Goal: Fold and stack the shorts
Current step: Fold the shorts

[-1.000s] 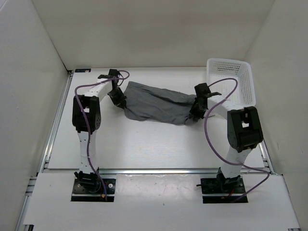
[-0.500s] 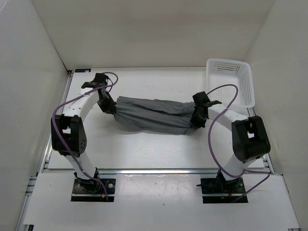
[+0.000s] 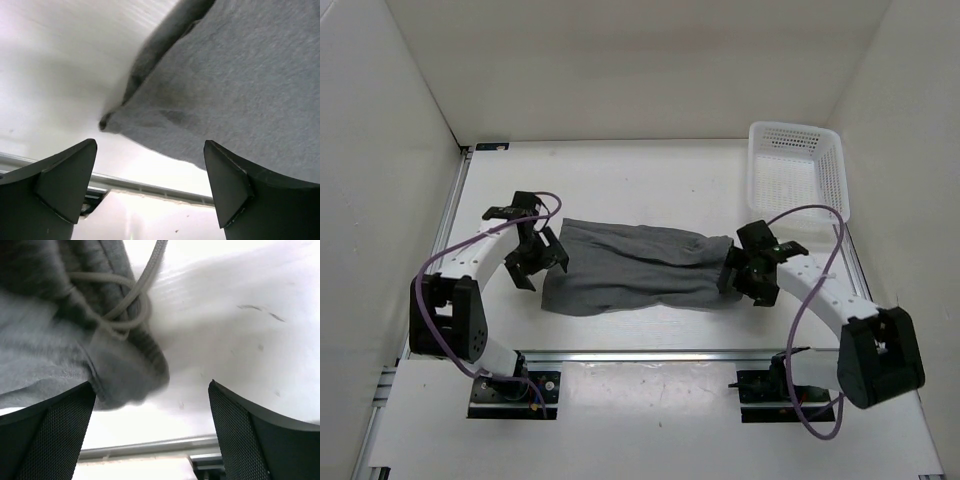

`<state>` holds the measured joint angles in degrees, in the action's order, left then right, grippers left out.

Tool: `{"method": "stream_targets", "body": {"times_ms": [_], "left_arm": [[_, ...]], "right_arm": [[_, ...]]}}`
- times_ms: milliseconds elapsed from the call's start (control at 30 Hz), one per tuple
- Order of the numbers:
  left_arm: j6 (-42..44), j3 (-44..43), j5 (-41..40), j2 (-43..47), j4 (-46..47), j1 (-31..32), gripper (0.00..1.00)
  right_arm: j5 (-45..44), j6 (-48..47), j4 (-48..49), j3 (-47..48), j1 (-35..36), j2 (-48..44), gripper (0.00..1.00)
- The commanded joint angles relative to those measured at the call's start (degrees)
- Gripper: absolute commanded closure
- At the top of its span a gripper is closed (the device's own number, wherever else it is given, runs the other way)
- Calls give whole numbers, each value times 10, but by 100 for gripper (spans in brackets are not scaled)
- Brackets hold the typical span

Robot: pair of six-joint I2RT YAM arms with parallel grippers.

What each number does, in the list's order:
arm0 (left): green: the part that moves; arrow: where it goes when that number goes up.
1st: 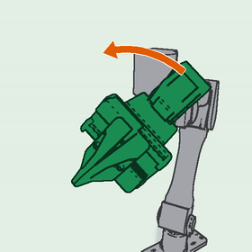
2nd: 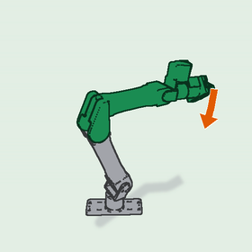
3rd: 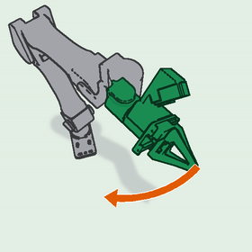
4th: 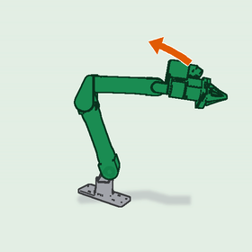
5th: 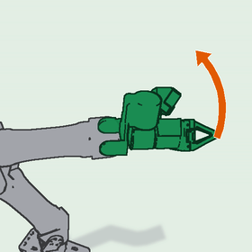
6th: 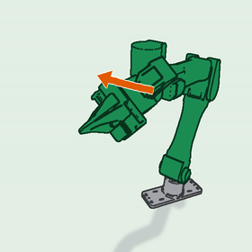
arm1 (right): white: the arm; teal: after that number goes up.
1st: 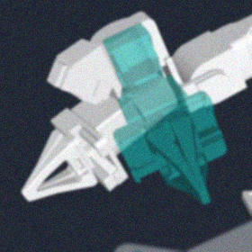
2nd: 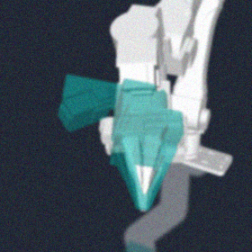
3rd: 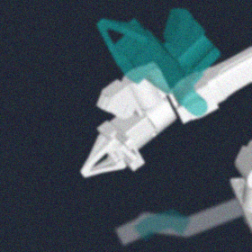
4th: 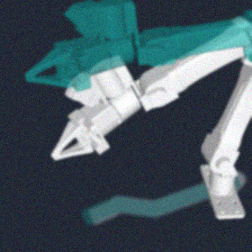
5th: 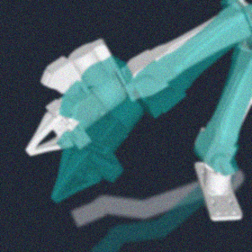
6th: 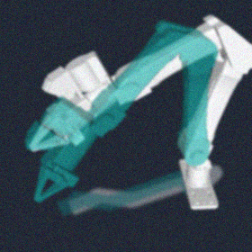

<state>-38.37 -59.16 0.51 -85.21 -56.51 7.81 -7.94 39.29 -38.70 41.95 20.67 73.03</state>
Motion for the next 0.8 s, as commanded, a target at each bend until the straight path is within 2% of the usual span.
{"method": "stream_targets", "body": {"times_ms": [0,67,100,133,167,233,267,400,433,533,633,767], "left_arm": [[3,-38,-33,20,-12,4,0],[3,-69,-47,20,-25,4,0],[8,-86,-53,20,-30,4,0],[14,-117,-53,15,-30,4,10],[15,-132,-53,9,-30,11,13],[21,-178,-53,-21,-30,17,19],[28,-193,-53,-35,-30,22,19],[35,-251,-59,-115,-30,33,10],[35,-257,-59,-143,-30,38,5],[40,-288,-65,-194,-30,38,3],[40,-322,-65,-242,-25,43,2],[45,-372,-65,-295,-31,49,2]], "right_arm": [[-57,-9,-66,46,8,-50,4],[-57,-17,-72,86,8,-56,4],[-57,-23,-79,100,8,-56,8],[-43,-29,-79,110,8,-56,12],[-35,-29,-79,128,8,-50,17],[-35,-29,-74,145,13,-34,19],[-35,-29,-74,157,13,-28,19],[20,-4,-52,172,13,9,40],[36,17,-39,172,13,9,42],[80,74,-17,172,13,15,42],[90,101,18,186,13,44,29],[61,115,24,222,8,120,24]]}}
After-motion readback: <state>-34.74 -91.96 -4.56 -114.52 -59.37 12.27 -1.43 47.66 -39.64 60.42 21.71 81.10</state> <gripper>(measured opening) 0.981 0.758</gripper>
